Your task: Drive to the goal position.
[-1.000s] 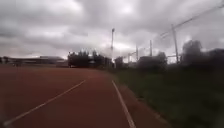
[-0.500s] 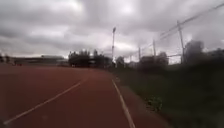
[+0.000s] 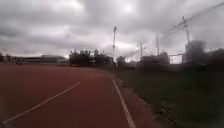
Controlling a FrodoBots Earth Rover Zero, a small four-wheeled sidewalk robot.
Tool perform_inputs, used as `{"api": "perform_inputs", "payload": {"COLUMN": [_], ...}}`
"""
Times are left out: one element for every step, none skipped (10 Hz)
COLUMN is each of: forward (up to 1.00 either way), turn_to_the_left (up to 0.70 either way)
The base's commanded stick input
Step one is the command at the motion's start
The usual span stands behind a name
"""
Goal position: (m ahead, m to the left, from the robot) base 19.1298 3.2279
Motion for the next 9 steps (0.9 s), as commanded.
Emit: {"api": "perform_inputs", "payload": {"forward": [0.70,0.70,0.70,0.70,0.70,0.70,0.70,0.70,0.70], "turn_to_the_left": [0.00,0.00,0.00,0.00,0.00,0.00,0.00,0.00,0.00]}}
